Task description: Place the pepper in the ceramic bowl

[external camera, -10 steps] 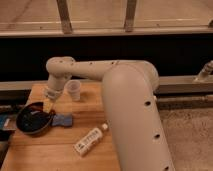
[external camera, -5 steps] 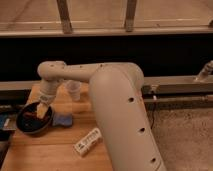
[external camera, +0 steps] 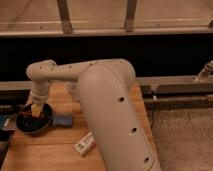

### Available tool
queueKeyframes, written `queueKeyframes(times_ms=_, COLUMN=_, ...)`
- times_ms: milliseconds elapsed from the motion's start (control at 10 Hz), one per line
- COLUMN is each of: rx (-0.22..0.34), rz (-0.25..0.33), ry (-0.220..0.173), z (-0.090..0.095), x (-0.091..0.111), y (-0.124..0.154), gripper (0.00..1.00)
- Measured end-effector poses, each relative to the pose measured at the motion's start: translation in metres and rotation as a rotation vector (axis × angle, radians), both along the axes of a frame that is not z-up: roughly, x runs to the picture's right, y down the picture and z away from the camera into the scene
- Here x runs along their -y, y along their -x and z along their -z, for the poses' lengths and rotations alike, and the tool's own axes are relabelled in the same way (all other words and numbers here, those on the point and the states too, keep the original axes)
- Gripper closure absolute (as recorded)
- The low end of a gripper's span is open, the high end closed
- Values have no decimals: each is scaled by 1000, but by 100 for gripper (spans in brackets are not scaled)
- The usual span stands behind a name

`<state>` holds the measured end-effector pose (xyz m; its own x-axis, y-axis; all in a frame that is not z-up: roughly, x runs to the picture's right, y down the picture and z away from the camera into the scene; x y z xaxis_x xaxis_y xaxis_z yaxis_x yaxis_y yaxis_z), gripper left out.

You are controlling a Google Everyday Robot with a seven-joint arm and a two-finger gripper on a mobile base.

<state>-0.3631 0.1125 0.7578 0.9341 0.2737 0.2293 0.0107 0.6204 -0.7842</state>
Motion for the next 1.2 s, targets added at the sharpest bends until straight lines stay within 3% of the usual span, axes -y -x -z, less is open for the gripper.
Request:
queueKeyframes(times_ms=100, rx=3, rz=11, ry=-26, z=-6, x=5, y=6, gripper=98)
queueKeyframes(times_ms=300, rx=16, rz=21, ry=-34, z=-7, x=6, y=9, gripper=95)
queueKeyframes(times_ms=700, rx=13, rz=21, ry=-36, z=-9, x=7, y=8, gripper=63)
queueKeyframes(times_ms=800, rx=12, rz=20, ry=-36, z=-9, x=7, y=7, gripper=38)
queueKeyframes(times_ms=900, rx=12, rz=20, ry=-36, z=-9, x=7, y=7, gripper=28)
queueKeyframes(times_ms=1000, rx=12, rz=20, ry=-36, z=-9, x=7, y=7, gripper=21)
queueKeyframes(times_ms=1200, rx=12, rz=19, ry=-36, z=-9, x=7, y=7, gripper=20)
